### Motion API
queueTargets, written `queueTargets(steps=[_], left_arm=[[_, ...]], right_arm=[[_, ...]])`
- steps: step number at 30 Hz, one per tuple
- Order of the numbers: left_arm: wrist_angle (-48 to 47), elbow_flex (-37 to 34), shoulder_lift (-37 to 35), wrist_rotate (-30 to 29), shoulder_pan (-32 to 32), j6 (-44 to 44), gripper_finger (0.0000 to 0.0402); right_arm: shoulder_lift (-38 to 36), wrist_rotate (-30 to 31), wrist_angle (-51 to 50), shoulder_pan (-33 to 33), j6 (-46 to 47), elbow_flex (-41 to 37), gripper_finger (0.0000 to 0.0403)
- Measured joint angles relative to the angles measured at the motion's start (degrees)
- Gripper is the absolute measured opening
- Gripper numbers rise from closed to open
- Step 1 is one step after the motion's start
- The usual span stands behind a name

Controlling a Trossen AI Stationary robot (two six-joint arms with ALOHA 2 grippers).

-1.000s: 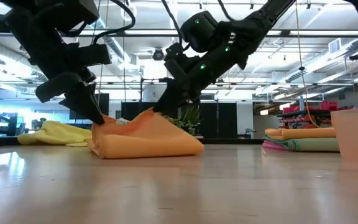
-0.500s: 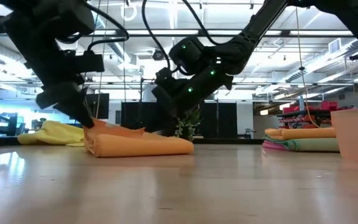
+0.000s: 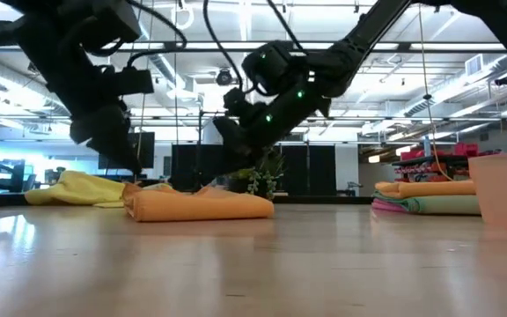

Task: Fold microfiber towels
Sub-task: Fold the orange microfiber towel

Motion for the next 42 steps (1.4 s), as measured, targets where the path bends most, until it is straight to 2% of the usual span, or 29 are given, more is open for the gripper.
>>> queueTargets(steps=[3, 6, 8, 10, 12, 14, 17, 19, 26, 31, 35, 39, 42], left_arm=[[4.2, -0.2, 0.1, 0.0, 0.0, 2.3, 0.0111], [8.4, -0.2, 1.7, 1.2, 0.9, 6.7, 0.0074], [9.6, -0.3, 3.3, 3.1, 2.4, 8.6, 0.0038], [10.9, -0.3, 5.5, 6.0, 4.3, 10.5, 0.0011], [11.4, -0.3, 7.5, 6.9, 6.1, 11.0, 0.0011], [11.5, -0.3, 9.0, 7.0, 7.7, 11.8, 0.0012], [12.0, -0.3, 10.6, 8.6, 9.7, 13.0, 0.0006], [11.8, -0.3, 11.4, 9.9, 11.0, 13.3, 0.0007], [12.1, -0.2, 12.7, 10.4, 13.3, 13.0, 0.0005], [11.6, 0.4, 7.3, 10.1, 13.2, 12.8, 0.001], [12.0, 1.4, 1.3, 9.9, 11.5, 12.2, 0.0005], [17.3, 1.5, -0.2, 12.7, 7.1, 8.1, 0.0011], [24.2, 1.6, 3.7, 14.7, 1.7, 5.7, 0.0006]], right_arm=[[-2.7, -0.4, -3.2, -0.2, 1.2, 0.0, 0.0147], [-5.8, -4.4, -10.3, 1.2, 3.7, 0.0, 0.0161], [-6.4, -3.9, -12.2, 4.5, 4.1, -1.0, 0.0147], [-6.3, -2.8, -12.6, 8.7, 4.8, -3.4, 0.0107], [-5.8, -1.9, -10.0, 12.5, 6.3, -5.8, 0.0047], [-5.6, 1.0, -7.1, 15.1, 7.6, -8.2, 0.0014], [-5.6, 7.4, -5.7, 17.4, 11.2, -10.7, 0.0009], [-5.6, 9.4, -5.3, 17.7, 12.7, -12.1, 0.0005], [-4.8, 10.2, -4.2, 17.7, 16.7, -15.0, 0.0003], [-7.8, 9.2, -7.6, 19.0, 15.5, -14.5, 0.0002], [-12.3, 9.5, -6.7, 19.0, 11.8, -13.1, 0.0002], [-13.7, 9.3, -4.9, 14.4, 7.9, -13.1, 0.0002], [-12.3, 2.8, 0.7, 8.6, 6.7, -13.1, 0.0001]])
